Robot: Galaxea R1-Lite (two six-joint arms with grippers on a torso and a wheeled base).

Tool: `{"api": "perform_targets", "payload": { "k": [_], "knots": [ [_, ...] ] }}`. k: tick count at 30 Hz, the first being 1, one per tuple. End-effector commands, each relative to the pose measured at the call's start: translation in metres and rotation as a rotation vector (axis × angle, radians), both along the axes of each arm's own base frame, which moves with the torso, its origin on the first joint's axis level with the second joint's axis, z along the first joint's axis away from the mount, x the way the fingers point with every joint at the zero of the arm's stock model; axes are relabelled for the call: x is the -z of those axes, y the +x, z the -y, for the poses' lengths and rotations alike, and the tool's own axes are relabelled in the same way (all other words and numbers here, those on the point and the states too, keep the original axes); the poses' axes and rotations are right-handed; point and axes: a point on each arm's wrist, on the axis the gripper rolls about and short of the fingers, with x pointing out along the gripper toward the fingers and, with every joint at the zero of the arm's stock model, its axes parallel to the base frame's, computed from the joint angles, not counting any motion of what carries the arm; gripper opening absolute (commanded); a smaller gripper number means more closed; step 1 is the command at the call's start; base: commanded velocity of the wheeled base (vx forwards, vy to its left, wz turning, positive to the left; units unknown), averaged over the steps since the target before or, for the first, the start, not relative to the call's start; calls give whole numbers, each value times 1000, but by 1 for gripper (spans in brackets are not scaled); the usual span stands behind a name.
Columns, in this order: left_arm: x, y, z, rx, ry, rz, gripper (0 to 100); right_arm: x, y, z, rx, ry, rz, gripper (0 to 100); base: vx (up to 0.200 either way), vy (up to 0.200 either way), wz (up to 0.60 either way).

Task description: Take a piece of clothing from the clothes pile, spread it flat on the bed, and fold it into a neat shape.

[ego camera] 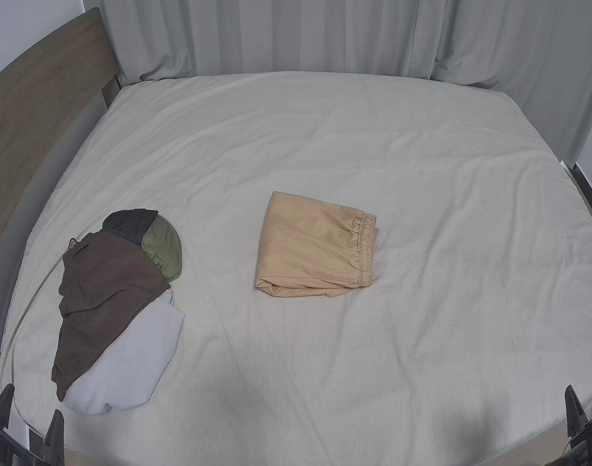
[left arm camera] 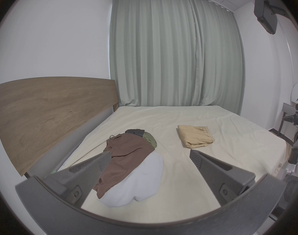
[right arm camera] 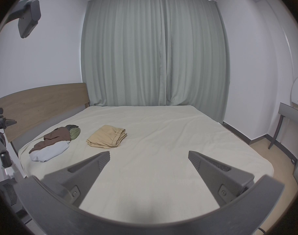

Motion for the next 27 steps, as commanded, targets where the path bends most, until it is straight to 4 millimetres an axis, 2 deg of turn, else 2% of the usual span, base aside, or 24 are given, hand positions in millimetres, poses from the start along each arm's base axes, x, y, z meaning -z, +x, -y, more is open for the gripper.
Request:
{"api": "perform_targets", "payload": {
  "k": [1,27],
  "knots": [
    [5,0,0,1,-2,-3,100,5,0,0,-9,-5,-2,100,0,0,0],
    [5,0,0,-1,-5,-3,100,5,0,0,-8,-5,-5,100,0,0,0]
  ]
}}
